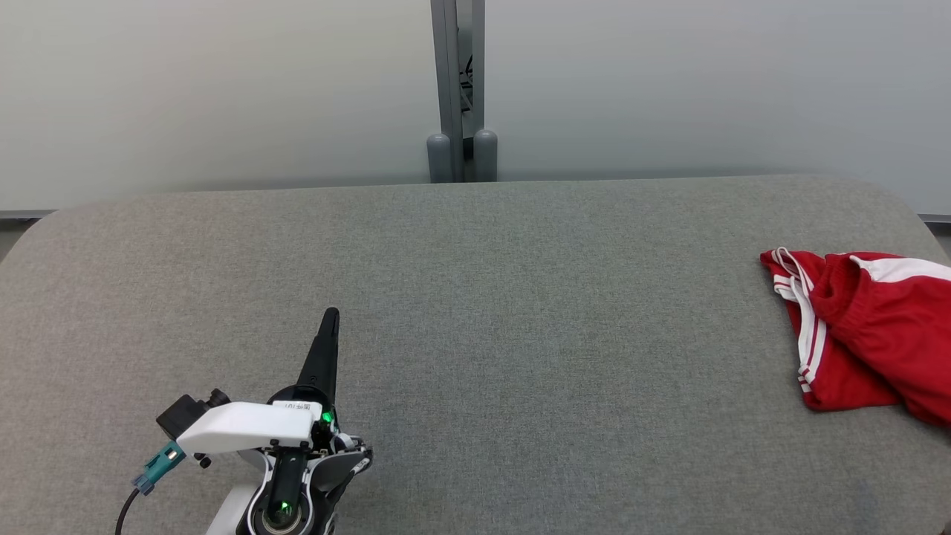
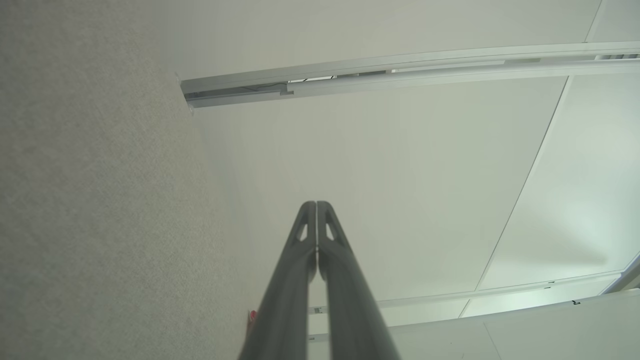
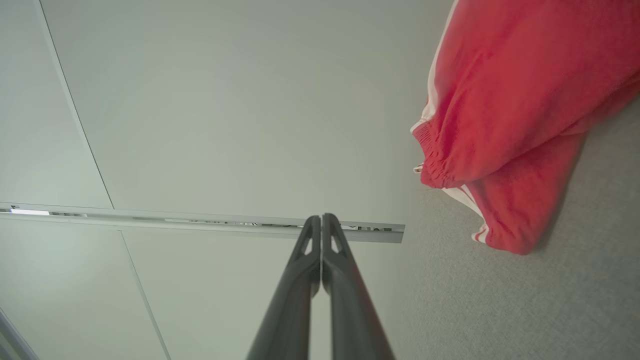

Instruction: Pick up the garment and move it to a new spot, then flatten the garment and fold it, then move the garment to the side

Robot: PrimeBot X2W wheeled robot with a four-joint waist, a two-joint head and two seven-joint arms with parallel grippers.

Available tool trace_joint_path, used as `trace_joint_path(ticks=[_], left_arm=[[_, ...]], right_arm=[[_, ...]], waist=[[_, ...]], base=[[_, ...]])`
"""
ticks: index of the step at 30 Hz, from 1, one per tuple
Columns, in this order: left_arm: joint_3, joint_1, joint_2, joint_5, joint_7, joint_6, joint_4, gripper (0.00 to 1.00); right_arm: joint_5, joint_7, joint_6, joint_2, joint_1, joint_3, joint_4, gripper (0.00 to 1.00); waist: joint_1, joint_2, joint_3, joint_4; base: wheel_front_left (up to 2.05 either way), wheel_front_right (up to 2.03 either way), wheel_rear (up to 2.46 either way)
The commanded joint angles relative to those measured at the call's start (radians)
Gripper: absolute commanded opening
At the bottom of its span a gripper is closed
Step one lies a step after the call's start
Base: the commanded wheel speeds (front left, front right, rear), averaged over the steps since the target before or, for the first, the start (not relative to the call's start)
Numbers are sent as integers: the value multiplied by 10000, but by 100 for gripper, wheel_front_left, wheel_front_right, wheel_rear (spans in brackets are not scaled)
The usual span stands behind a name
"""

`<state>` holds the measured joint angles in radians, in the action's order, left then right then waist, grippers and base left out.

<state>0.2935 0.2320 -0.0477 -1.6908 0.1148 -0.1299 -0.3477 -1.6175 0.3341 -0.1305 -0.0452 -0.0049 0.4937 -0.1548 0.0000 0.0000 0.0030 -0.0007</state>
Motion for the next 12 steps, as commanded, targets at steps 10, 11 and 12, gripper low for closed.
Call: trace_joint_path(ticks=[10,11,12], left_arm=[[-9,129,-48,-15,-13,-35,-8,0],[-9,129,-48,-15,-13,-35,-8,0],[-9,129,-48,-15,-13,-35,-8,0]], right_arm=[[-35,26,-4,-95,41,14,-2,0],[-35,26,-4,-95,41,16,-1,0],[-35,26,-4,-95,41,16,-2,0]], waist=[[0,0,0,0],[0,0,0,0],[0,0,0,0]], base=[[0,0,0],[0,0,0],[0,0,0]])
